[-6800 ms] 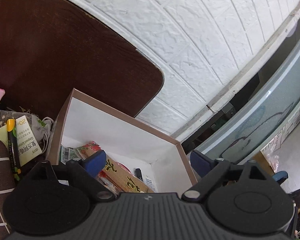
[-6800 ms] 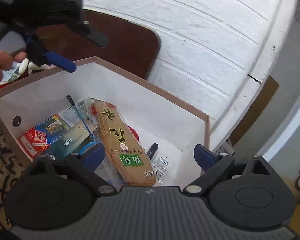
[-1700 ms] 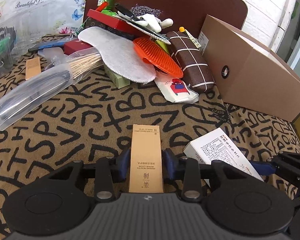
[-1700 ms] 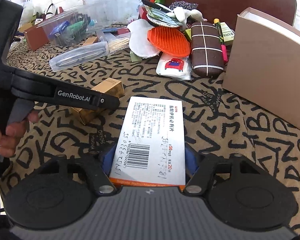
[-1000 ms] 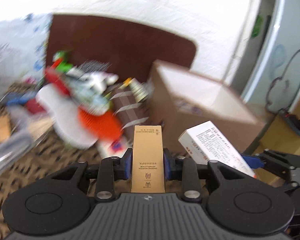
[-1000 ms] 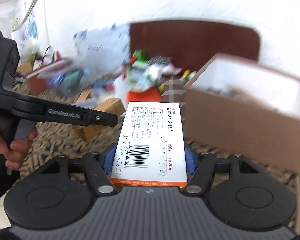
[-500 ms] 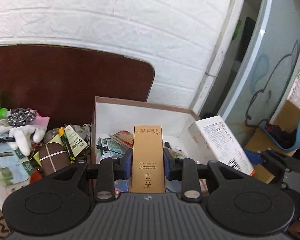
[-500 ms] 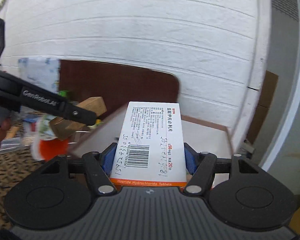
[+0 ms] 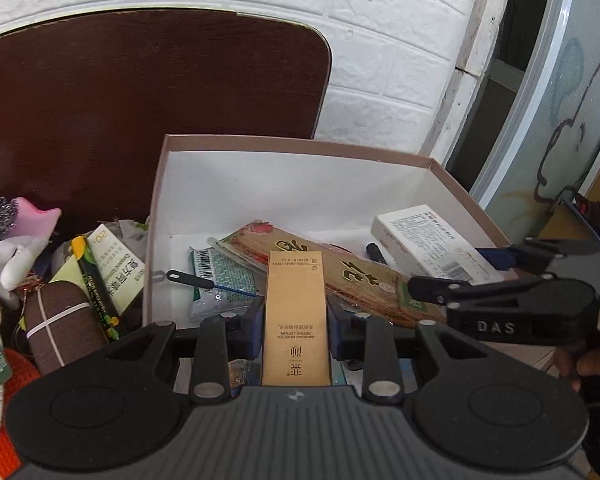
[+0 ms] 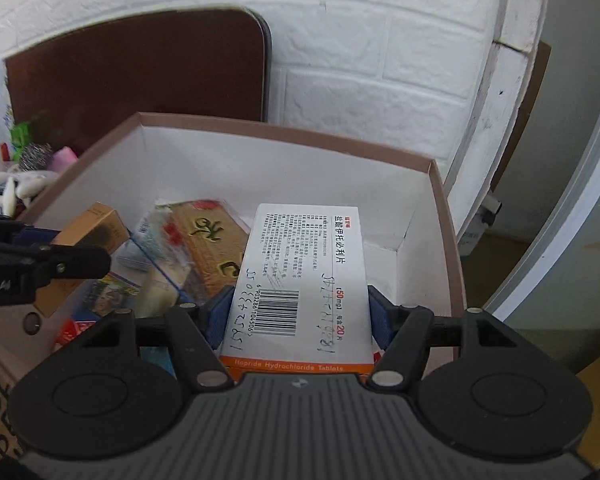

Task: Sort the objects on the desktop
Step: 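Open the left tool to drop the tan box while the right tool releases the medicine box, then withdraw both open tools from the box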

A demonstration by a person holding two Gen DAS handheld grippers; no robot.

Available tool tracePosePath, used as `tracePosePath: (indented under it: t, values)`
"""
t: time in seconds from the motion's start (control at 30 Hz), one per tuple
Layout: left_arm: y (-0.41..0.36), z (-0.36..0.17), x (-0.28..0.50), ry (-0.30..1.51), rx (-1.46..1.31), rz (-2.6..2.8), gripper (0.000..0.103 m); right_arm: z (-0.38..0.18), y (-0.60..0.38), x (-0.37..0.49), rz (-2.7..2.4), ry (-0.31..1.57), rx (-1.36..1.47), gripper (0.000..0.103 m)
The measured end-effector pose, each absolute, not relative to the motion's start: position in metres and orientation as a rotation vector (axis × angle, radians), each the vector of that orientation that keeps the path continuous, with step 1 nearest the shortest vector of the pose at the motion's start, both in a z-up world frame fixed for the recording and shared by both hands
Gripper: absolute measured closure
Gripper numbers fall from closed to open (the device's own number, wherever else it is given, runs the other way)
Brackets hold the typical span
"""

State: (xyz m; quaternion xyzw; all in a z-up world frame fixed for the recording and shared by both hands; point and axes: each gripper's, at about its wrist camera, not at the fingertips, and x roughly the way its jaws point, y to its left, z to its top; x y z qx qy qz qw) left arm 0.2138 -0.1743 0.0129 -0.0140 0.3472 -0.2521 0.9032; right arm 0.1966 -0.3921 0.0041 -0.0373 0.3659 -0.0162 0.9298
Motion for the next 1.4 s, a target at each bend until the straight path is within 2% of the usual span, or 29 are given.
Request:
tracePosePath:
  t: [0.03,0.1,0.13,0.17,0.2,0.3,0.8,1.4]
  values:
    - [-0.175,0.012,0.215,0.712,-0.032,-0.531,0.07,0.001,-0.392,0.203,-0.03,0.771,-0.077,0.037]
    - [-0.173,0.014,0.212,0.698,-0.063,-0.561,0.045,-0.002,-0.392,0.208,-0.009,0.799,-0.069,0.036]
    - [-0.171,0.015,0.211,0.694,-0.093,-0.597,0.039,-0.001,-0.392,0.206,-0.003,0.802,-0.065,0.034]
    - [-0.169,0.017,0.209,0.688,-0.115,-0.627,0.028,-0.001,-0.39,0.204,0.005,0.799,-0.064,0.03]
    - [-0.169,0.019,0.206,0.686,-0.127,-0.645,0.02,0.0,-0.388,0.2,0.014,0.79,-0.073,0.02]
    - [-0.172,0.028,0.197,0.671,-0.11,-0.604,0.004,0.005,-0.378,0.19,-0.001,0.733,-0.155,0.017]
    - [-0.163,0.052,0.148,0.587,-0.025,-0.486,0.003,0.033,-0.348,0.119,0.003,0.589,-0.187,0.008]
    - [-0.154,0.054,0.07,0.578,-0.002,-0.434,0.0,0.03,-0.315,0.0,-0.102,0.482,-0.054,0.008]
